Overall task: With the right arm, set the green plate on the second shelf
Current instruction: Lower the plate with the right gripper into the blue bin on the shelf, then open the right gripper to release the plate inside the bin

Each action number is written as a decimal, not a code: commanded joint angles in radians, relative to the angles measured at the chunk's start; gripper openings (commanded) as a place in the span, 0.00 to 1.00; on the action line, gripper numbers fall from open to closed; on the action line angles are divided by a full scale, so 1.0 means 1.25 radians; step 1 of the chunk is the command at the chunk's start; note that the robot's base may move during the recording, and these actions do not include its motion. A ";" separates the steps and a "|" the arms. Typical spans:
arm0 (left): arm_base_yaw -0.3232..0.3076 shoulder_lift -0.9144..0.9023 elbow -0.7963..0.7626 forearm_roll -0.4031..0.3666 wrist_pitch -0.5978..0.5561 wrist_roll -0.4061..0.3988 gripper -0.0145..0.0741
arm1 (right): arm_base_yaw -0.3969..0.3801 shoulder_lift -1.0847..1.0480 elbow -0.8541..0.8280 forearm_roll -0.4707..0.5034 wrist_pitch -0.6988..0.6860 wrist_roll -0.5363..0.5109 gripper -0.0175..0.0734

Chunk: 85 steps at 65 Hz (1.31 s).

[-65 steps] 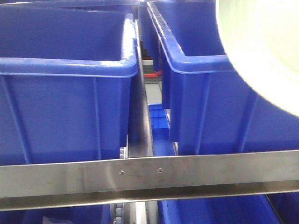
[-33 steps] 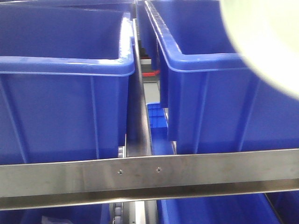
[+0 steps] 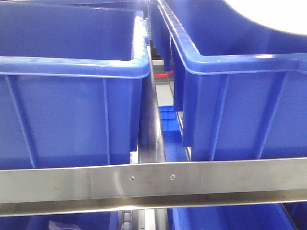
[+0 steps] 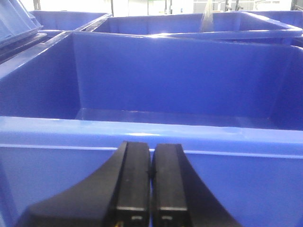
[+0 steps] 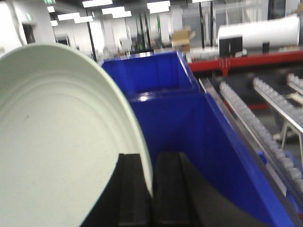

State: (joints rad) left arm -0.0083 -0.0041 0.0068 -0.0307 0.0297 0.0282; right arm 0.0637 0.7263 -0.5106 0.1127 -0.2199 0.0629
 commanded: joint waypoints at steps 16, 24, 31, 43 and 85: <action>-0.001 -0.014 0.032 -0.002 -0.071 -0.002 0.31 | -0.002 0.497 -0.417 0.007 0.020 0.005 0.37; -0.001 -0.014 0.032 -0.002 -0.071 -0.002 0.31 | -0.002 0.630 -0.561 0.007 0.146 0.005 0.60; -0.001 -0.014 0.032 -0.002 -0.071 -0.002 0.31 | -0.002 0.706 -0.678 0.007 0.287 0.005 0.69; -0.001 -0.014 0.032 -0.002 -0.071 -0.002 0.31 | -0.002 0.730 -0.787 0.005 0.441 0.003 0.53; -0.001 -0.014 0.032 -0.002 -0.071 -0.002 0.31 | -0.002 0.127 -0.418 -0.005 0.453 -0.004 0.25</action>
State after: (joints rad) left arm -0.0083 -0.0041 0.0068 -0.0307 0.0297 0.0282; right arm 0.0637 1.0295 -1.0912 0.1082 0.4323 0.0629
